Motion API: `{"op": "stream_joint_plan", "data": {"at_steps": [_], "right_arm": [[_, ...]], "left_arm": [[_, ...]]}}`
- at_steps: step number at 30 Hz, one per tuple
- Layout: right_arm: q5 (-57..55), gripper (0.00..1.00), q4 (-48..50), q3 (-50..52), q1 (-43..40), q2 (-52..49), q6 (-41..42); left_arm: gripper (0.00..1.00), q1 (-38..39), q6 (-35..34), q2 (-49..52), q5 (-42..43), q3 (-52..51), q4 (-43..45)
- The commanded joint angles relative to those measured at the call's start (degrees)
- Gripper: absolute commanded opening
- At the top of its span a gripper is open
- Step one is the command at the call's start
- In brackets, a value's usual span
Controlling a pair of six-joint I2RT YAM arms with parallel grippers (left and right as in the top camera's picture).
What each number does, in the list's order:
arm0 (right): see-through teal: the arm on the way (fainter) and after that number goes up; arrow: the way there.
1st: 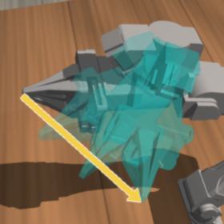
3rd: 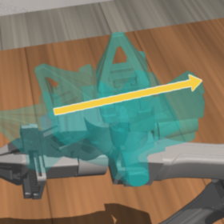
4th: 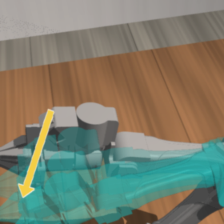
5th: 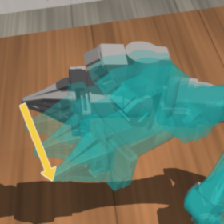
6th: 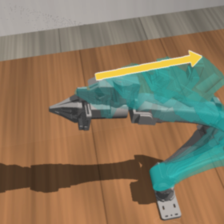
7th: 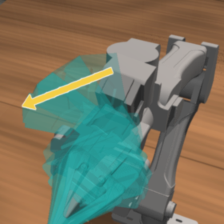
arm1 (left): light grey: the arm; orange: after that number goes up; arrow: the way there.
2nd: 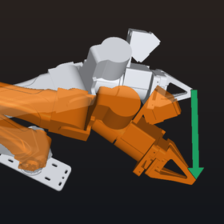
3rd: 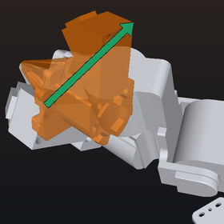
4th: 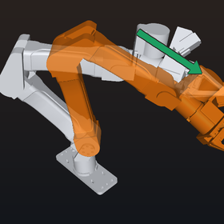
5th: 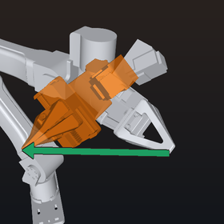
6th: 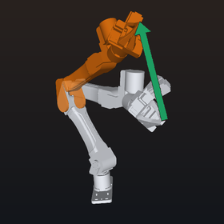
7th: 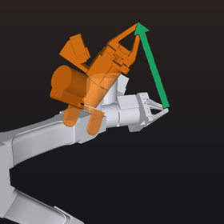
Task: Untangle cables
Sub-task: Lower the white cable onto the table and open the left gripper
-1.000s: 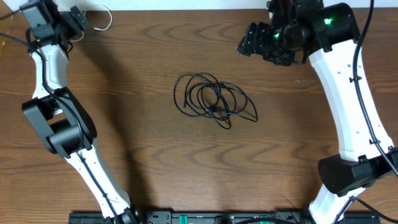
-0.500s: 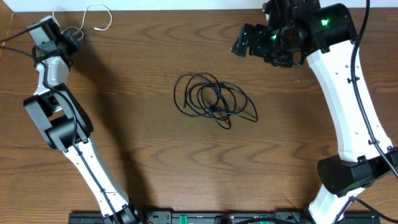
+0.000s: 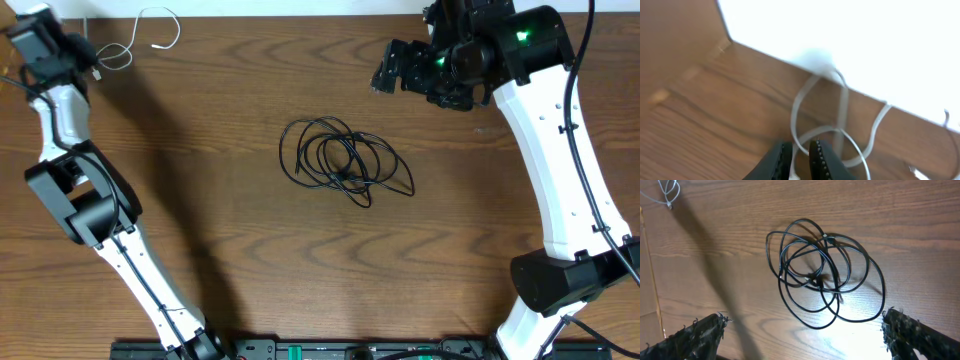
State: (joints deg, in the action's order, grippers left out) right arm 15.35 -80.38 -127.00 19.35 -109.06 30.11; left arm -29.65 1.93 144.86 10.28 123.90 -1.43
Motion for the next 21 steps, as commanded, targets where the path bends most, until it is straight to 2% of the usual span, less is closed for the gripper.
{"op": "stream_joint_plan", "data": {"at_steps": [1,2,3,4,5,6,8,10,14,18,21], "right_arm": [[-0.46,0.99,-0.24,-0.39,0.26,0.28,-0.59],[-0.46,0.99,-0.22,-0.39,0.26,0.28,-0.59],[-0.44,0.99,-0.22,-0.39,0.26,0.28,-0.59],[-0.46,0.99,-0.22,-0.39,0.26,0.28,-0.61],[-0.46,0.99,-0.22,-0.37,0.26,0.28,-0.59],[-0.46,0.99,-0.22,-0.39,0.26,0.28,-0.61],[-0.48,0.99,-0.17,-0.39,0.26,0.28,-0.61],[-0.50,0.99,-0.04,-0.39,0.26,0.28,-0.61],[-2.16,0.99,0.00,-0.39,0.26,0.28,-0.61],[-2.36,0.99,0.00,-0.37,0.37,0.26,-0.59],[-2.36,0.99,-0.04,-0.37,0.48,0.26,-0.61]], "left_arm": [[0.22,-0.74,1.07,-2.16,-0.96,2.19,0.00],[0.24,-0.83,1.07,-2.16,-1.01,2.25,-0.02],[0.34,-0.94,1.03,-2.16,-0.96,2.25,-0.26],[0.52,-0.98,1.03,-2.16,-0.94,2.25,-0.76],[0.74,-0.98,1.03,-2.16,-0.92,2.25,-1.40],[0.77,-0.98,0.98,-2.16,-0.83,2.25,-2.27],[0.79,-0.83,0.48,-2.16,0.63,2.25,-4.11],[0.86,-0.61,0.35,-2.16,4.33,2.25,-5.66],[0.86,0.46,0.39,-2.12,10.73,2.21,-9.01],[0.86,1.79,0.46,-2.10,10.16,1.16,-9.42],[0.86,2.34,0.42,-1.51,5.77,0.55,-9.51]]}}
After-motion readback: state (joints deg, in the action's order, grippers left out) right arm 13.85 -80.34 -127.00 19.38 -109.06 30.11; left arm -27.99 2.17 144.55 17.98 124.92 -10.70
